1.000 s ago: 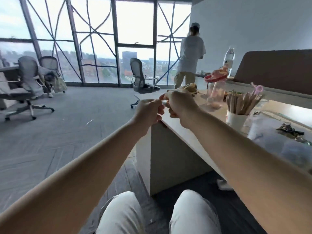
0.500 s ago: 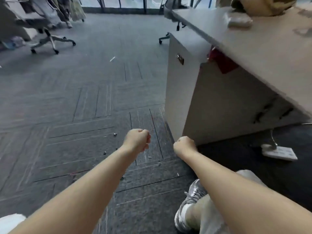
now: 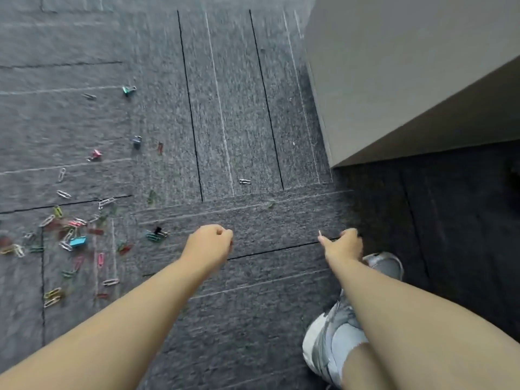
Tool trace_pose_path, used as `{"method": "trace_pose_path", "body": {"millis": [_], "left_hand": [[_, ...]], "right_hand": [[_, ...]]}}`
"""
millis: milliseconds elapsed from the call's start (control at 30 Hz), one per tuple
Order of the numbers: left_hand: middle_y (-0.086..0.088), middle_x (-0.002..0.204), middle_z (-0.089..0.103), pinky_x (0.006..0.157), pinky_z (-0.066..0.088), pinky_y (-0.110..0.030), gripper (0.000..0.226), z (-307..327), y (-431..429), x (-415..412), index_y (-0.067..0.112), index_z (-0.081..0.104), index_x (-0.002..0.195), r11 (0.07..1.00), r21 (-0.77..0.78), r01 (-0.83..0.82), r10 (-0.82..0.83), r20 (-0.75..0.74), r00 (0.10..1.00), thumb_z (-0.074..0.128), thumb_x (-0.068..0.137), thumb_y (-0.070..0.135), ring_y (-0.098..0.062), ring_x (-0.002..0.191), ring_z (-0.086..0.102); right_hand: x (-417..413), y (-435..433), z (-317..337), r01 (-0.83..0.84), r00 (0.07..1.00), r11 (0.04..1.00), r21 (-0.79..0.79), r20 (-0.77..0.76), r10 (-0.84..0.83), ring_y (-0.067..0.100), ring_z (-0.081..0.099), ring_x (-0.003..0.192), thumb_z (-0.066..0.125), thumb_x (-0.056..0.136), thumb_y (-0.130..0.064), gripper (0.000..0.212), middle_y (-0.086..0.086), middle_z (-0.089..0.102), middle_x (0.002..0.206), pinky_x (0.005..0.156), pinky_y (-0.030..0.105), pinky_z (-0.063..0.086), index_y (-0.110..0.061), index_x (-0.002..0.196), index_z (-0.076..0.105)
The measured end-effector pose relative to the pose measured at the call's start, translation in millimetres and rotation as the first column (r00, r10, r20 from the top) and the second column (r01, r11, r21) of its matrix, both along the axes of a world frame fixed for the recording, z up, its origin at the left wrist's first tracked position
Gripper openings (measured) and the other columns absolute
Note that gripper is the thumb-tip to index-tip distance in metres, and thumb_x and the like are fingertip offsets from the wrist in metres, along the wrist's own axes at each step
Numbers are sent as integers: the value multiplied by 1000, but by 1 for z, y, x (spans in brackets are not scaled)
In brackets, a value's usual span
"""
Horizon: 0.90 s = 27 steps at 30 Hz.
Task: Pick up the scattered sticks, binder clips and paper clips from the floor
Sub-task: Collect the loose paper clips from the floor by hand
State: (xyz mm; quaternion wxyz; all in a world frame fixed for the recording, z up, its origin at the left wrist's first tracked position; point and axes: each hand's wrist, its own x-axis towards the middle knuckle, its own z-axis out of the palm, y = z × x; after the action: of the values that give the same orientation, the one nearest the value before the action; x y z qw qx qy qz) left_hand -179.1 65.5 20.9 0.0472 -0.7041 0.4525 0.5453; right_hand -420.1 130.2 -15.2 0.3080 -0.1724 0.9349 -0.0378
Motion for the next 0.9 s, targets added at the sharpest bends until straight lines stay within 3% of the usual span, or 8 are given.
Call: {"method": "trace_pose_path", "body": {"millis": [200,267,367,467,567,700,800,900], "left_hand": [[-15,80,71,69,52,-36,34,-51,24,-13,12,63,65,997,-75,-31,23,-105,994,47,93,23,-24,66,59],[-15,80,71,75,54,-40,32,-48,37,-9,10,64,67,994,-107,-28,17,-105,994,48,92,21,-26,69,61],[-12,76,70,73,52,-37,33,-35,50,5,11,63,67,986,-164,-30,15,-94,995,48,93,21,-28,72,64],[-10,76,70,63,47,-32,33,-23,58,24,11,63,68,973,-224,-49,33,-75,997,47,95,22,-27,67,62],[-16,80,71,71,53,-38,32,-25,71,43,10,64,68,968,-248,-27,18,-37,999,47,93,20,-33,73,66],[-14,81,71,63,47,-29,30,-37,83,56,8,65,70,973,-231,4,-2,10,1000,48,92,19,-25,67,63],[-14,80,71,58,45,-27,31,-49,78,58,4,66,74,972,-232,-29,24,-24,999,47,93,20,-23,63,61],[-12,74,69,58,44,-27,33,-60,60,58,6,65,71,964,-265,-32,18,-52,998,46,95,20,-24,63,60]], "right_hand": [[-17,27,-41,-351,936,917,-188,-92,339,24,51,82,71,83,-25,23,3,54,89,67,30,32,-12,88,52],[-17,20,-39,-454,891,882,-129,-52,451,27,54,82,67,86,-21,16,6,58,86,66,31,35,-11,82,55],[-18,-1,-27,-558,829,829,14,24,558,29,59,92,66,87,-23,22,12,66,97,73,29,41,-17,70,53],[-4,-18,-17,-519,855,853,-44,-26,519,30,59,98,58,93,-22,13,15,65,106,77,29,43,-14,82,58],[29,-23,-23,-461,886,872,-167,-24,464,27,54,91,50,96,-20,11,12,61,103,70,26,34,-12,95,57],[65,-28,-32,-534,831,801,-271,6,556,21,50,91,53,96,-22,22,9,50,119,74,27,36,-12,116,53],[78,-47,-34,-553,815,752,-359,-45,578,11,46,80,56,94,-21,28,5,49,119,69,22,35,-13,120,51],[88,-79,-35,-598,782,714,-364,-68,620,14,47,87,60,92,-24,34,6,51,121,77,26,39,-13,123,51]]}}
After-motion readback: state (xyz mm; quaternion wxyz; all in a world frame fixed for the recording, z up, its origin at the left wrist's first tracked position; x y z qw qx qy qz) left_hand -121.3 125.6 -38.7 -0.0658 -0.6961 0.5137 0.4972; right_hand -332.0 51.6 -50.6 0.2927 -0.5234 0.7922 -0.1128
